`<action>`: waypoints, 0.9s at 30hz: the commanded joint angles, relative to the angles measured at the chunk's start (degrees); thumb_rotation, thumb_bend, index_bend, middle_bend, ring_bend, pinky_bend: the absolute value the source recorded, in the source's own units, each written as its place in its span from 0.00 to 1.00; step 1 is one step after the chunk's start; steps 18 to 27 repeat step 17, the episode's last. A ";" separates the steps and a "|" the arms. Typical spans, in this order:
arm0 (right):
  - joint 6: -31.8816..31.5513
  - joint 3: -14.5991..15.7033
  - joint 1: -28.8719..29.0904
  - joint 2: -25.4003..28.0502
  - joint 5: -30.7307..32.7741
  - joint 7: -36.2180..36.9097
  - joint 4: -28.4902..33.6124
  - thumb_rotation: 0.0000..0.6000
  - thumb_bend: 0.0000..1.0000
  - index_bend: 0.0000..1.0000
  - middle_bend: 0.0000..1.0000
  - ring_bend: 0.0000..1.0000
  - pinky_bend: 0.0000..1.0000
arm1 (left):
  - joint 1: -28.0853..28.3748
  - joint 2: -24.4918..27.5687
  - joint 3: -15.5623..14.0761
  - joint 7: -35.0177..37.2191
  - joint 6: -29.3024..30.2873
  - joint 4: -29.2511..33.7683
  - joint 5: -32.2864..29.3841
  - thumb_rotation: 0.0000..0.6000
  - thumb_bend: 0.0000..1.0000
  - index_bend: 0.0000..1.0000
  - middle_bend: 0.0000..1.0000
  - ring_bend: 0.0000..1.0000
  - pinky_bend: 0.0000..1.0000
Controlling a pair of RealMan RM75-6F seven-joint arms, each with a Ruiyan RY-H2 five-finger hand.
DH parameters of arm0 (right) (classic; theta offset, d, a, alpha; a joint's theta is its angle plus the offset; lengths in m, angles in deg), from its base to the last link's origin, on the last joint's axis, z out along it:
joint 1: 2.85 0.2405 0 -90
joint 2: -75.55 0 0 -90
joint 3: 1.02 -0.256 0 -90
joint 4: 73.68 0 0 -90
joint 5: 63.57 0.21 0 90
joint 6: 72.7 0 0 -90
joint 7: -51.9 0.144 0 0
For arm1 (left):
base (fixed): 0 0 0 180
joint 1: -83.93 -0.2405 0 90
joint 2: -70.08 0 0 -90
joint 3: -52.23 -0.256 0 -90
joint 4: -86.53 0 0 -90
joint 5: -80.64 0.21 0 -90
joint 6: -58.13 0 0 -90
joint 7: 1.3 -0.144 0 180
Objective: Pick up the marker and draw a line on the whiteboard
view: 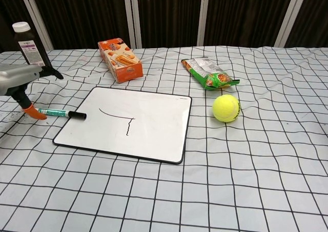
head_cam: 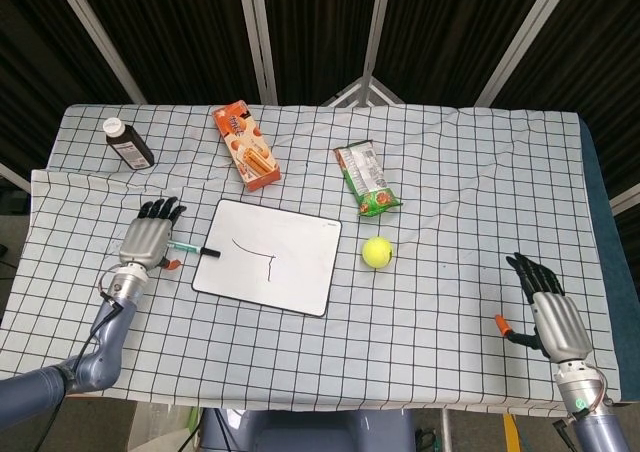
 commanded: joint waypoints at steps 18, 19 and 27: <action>-1.53 0.25 -0.28 -0.60 -1.36 -2.96 -0.94 1.00 0.33 0.00 0.00 0.00 0.00 | -25.13 22.80 -12.37 13.44 29.87 26.31 19.47 1.00 0.12 0.00 0.00 0.00 0.00; -1.53 0.25 -0.28 -0.60 -1.36 -2.96 -0.94 1.00 0.33 0.00 0.00 0.00 0.00 | -25.13 22.80 -12.37 13.44 29.87 26.31 19.47 1.00 0.12 0.00 0.00 0.00 0.00; -1.53 0.25 -0.28 -0.60 -1.36 -2.96 -0.94 1.00 0.33 0.00 0.00 0.00 0.00 | -25.13 22.80 -12.37 13.44 29.87 26.31 19.47 1.00 0.12 0.00 0.00 0.00 0.00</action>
